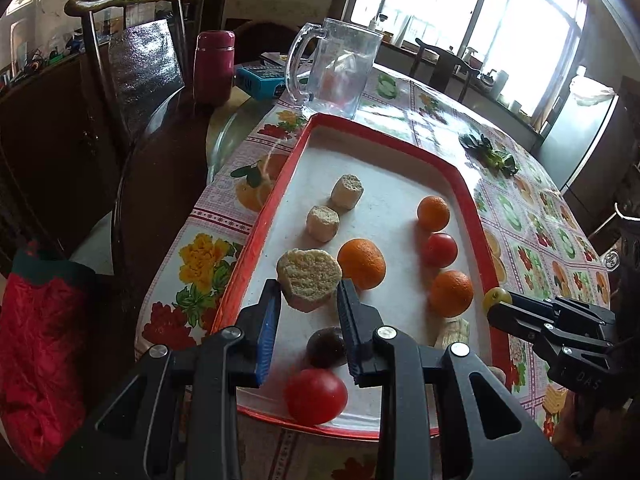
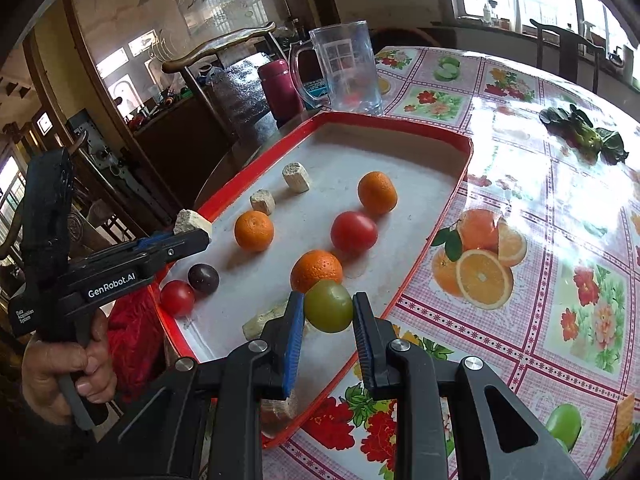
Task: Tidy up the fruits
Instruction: 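Carry the bread roll and lime into the red tray and open both grippers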
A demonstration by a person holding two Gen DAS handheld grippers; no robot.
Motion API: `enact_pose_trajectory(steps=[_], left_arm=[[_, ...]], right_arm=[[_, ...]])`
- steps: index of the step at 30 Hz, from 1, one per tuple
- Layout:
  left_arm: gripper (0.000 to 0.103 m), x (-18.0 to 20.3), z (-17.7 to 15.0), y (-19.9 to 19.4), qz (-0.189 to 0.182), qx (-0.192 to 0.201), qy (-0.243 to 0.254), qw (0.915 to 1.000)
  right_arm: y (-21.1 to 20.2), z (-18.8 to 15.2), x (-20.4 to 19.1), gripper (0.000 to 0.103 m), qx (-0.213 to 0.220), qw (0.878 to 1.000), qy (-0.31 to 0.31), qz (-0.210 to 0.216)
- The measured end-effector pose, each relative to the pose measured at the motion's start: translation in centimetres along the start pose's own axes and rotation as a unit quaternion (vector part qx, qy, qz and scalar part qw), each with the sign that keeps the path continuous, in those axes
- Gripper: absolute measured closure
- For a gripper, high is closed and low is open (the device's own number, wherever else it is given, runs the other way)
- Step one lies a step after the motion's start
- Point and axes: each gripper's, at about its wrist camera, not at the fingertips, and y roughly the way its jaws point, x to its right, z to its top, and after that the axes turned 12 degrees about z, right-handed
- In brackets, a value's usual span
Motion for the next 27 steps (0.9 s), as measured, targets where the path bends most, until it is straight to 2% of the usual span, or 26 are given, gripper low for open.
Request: enact_pose_trajectory(steps=[16,20,22,27], left_arm=[[0.076,0.2,-0.4,1.5,0.007,-0.024,0.005,0.9997],[0.076,0.6,-0.5,1.1,0.018,-0.021,0.011,0.9996],[0.075,0.8,-0.5,0.7,0.021,-0.017,0.012,0.9996],[0.066,1.2,-0.7,-0.4,0.023,-0.008,0.012,0.9996]], right_arm=[[0.7,-0.4,-0.1,0.075,-0.007,1.0,-0.003,0.017],[0.2,-0.5,-0.1,0.07,0.001,1.0,-0.001,0.024],[-0.1,-0.6,-0.3,0.062,0.007,1.0,-0.003,0.025],[-1.3,-0.6,-0.3,0.062,0.021,0.999,-0.002,0.033]])
